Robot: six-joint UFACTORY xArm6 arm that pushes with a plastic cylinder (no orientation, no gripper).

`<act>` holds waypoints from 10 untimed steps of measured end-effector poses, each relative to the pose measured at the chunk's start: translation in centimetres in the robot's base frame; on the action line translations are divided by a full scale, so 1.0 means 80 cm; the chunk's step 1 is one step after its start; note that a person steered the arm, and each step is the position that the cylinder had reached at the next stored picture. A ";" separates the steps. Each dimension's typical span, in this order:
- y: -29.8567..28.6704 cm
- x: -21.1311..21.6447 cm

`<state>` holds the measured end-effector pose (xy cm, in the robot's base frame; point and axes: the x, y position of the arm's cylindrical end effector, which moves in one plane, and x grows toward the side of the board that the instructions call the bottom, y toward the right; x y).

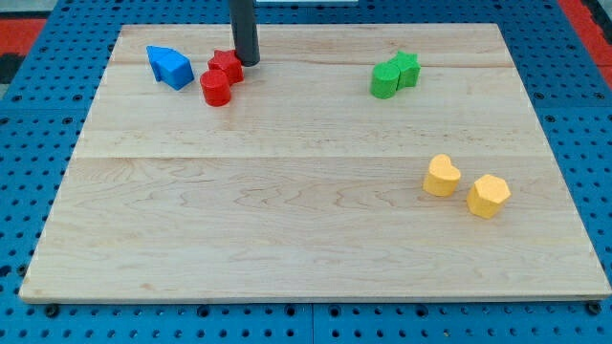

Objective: Place arm vertically below blue cube

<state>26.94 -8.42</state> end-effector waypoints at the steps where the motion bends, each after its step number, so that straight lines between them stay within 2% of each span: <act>1: 0.000 0.003; 4: -0.002 0.058; 5: 0.021 0.119; 6: 0.009 0.173; 7: -0.055 0.203; 9: -0.088 0.141; 10: -0.089 0.141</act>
<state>38.23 -15.58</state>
